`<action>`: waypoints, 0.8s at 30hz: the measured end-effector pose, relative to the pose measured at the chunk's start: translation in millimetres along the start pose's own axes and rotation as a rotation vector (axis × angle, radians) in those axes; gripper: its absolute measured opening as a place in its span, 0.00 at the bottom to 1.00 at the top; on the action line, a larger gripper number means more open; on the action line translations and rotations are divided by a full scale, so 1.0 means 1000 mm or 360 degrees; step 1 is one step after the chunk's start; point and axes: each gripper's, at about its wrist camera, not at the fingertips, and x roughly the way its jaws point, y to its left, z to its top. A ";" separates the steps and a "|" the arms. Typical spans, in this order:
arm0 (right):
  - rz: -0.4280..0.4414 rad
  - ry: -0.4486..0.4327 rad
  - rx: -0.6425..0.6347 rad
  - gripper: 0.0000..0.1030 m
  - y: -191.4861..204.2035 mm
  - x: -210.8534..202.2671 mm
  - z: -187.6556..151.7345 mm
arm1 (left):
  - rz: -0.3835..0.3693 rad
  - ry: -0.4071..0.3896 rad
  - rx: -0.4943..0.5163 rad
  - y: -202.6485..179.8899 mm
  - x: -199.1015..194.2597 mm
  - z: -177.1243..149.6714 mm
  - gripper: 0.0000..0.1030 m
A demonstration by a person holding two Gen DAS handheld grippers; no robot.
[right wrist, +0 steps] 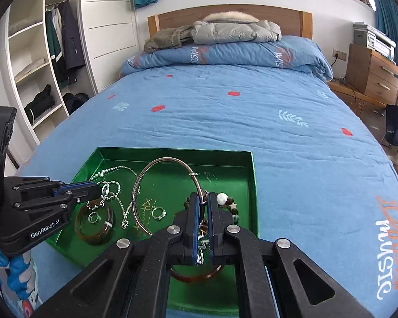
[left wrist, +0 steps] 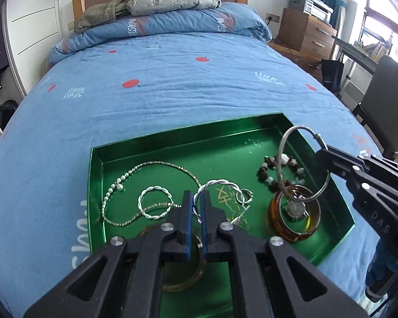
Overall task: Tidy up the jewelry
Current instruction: 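Carry the hoop with the left tool while the right tool carries the bangle into the tray, releasing both, then withdraw both open tools from the green tray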
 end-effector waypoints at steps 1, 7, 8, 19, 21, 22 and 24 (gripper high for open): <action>-0.0012 0.0030 0.0005 0.06 0.001 0.012 0.002 | 0.0013 0.0014 0.0003 0.001 0.009 0.003 0.05; -0.0108 0.0222 0.0056 0.06 -0.011 0.068 0.002 | 0.0070 0.0136 -0.0020 0.005 0.053 0.010 0.05; -0.0113 0.0247 0.0068 0.06 -0.014 0.072 0.001 | 0.0072 0.0143 -0.0019 0.005 0.056 0.010 0.05; -0.0086 0.0264 0.0136 0.32 -0.021 0.056 0.002 | -0.0017 0.0171 -0.0112 0.010 0.042 0.013 0.06; -0.0086 0.0223 0.0129 0.32 -0.019 0.039 0.004 | -0.0047 0.0126 -0.0128 0.013 0.023 0.013 0.09; -0.0094 0.0202 0.0124 0.32 -0.019 0.028 0.004 | -0.0041 0.0101 -0.0132 0.015 0.012 0.013 0.15; -0.0107 0.0149 0.0116 0.37 -0.017 0.002 0.005 | -0.0032 0.0038 -0.0142 0.018 -0.015 0.010 0.25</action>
